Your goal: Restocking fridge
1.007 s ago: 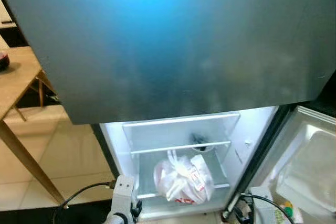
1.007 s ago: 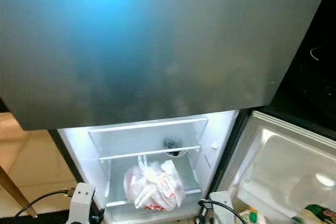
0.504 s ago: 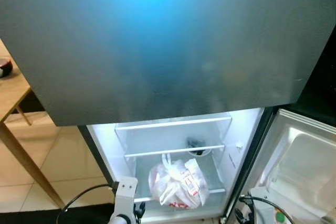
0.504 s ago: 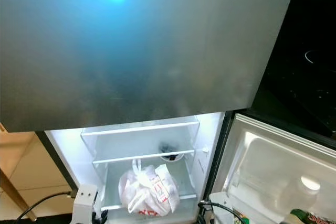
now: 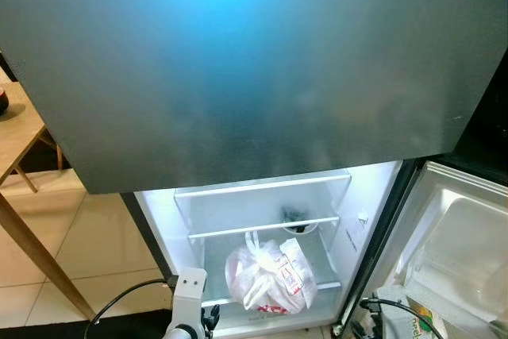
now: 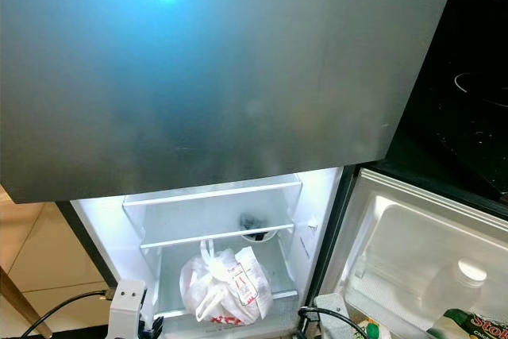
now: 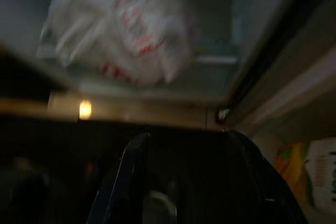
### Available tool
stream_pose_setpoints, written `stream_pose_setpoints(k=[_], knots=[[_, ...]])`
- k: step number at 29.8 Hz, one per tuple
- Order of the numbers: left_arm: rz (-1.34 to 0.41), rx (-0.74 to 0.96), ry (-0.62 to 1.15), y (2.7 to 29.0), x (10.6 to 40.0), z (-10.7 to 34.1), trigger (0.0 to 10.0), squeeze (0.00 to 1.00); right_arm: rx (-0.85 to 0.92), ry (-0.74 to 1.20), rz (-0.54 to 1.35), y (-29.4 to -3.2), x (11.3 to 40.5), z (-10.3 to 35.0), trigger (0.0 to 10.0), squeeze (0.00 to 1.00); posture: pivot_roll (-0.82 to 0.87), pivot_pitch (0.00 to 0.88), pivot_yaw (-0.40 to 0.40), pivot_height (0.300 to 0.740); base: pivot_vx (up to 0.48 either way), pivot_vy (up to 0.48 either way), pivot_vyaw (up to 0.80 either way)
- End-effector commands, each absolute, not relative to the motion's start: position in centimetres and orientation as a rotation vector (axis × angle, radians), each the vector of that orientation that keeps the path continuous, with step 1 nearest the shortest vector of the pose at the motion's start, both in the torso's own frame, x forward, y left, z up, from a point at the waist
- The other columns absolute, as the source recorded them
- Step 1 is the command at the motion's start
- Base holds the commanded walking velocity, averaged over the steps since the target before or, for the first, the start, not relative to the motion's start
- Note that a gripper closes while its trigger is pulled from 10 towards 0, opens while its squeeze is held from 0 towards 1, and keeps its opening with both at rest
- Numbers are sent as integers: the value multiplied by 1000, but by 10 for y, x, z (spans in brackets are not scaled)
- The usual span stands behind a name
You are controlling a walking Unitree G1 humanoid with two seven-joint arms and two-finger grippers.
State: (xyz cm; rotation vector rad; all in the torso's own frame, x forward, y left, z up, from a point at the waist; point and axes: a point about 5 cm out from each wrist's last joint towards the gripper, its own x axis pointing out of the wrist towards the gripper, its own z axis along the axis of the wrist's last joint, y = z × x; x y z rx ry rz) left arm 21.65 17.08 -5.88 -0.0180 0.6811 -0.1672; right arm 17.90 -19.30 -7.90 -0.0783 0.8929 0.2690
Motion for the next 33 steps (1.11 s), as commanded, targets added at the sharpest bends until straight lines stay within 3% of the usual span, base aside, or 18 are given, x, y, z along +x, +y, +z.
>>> stream_pose_setpoints(k=[1,6,15,33], knots=[[-166,-3,713,177,210,-63,10000,0,-121,936,294,-193,173,-83,10000,0,-60,9,23,740,0,0,0],[-149,6,744,181,202,-67,10000,0,-177,940,169,-204,175,-82,10000,0,-48,18,17,740,0,0,0],[-128,-21,753,182,200,-69,10000,0,-122,959,85,-208,170,-84,10000,0,-44,23,20,740,-240,0,0],[-143,-28,764,176,202,-69,10000,0,-126,910,111,-202,180,-80,10000,0,-55,46,21,740,-443,0,0]])
